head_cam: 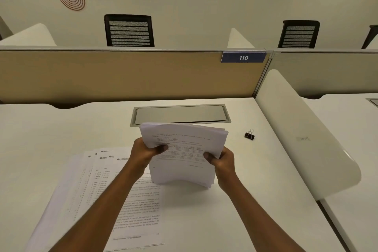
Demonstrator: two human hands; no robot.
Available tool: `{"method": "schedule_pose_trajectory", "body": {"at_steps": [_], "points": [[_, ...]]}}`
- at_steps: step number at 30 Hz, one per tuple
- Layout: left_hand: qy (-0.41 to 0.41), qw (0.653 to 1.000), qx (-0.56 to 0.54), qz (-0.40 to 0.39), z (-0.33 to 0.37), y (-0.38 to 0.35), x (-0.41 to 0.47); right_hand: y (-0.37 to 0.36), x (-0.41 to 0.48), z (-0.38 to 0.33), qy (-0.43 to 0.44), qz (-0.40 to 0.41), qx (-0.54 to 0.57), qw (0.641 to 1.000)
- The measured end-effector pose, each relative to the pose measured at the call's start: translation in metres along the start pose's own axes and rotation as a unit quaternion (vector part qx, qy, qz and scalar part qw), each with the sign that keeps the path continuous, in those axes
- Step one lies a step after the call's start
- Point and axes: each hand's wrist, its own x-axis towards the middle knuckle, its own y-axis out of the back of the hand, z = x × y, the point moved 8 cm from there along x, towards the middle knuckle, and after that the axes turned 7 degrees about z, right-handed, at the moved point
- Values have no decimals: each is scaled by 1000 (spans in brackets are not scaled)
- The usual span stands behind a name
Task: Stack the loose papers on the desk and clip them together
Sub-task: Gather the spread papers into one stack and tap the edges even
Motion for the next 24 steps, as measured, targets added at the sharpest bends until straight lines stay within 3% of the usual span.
{"method": "schedule_pose_trajectory", "body": {"at_steps": [8, 13, 24], "points": [[4, 1000, -15, 7, -3, -3, -1, -5, 1, -63, 112, 83, 44, 989], [2, 1000, -10, 3, -5, -3, -1, -2, 5, -72, 96, 157, 43, 982], [17, 1000, -12, -15, -8, -4, -1, 0, -1, -77, 65, 186, 55, 979]]}}
